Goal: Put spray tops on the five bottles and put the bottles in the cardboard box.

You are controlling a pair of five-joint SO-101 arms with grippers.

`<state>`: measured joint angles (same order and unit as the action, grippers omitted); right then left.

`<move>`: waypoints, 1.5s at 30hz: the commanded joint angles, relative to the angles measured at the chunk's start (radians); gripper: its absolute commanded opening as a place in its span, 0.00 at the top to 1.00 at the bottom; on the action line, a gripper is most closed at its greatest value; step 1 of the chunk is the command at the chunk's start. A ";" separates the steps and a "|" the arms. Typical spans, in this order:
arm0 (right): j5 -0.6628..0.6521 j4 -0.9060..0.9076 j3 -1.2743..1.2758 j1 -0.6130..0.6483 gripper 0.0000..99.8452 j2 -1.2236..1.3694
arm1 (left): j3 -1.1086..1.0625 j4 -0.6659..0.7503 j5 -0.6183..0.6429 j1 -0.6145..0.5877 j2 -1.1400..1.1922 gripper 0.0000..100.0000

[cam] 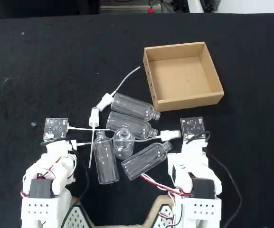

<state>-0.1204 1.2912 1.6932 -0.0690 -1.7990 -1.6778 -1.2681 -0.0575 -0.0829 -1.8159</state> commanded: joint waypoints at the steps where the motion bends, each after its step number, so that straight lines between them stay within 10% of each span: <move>1: -0.003 0.008 -0.008 0.008 0.98 -0.094 | -0.021 -0.005 -0.002 -0.005 -0.008 0.97; 45: -0.080 -0.170 -0.232 -0.038 0.97 -0.094 | -0.021 -0.005 -0.002 -0.005 -0.008 0.97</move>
<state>-0.1189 1.2298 1.6548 -0.0721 -1.7990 -1.6778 -1.2681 -0.0575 -0.0829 -1.8159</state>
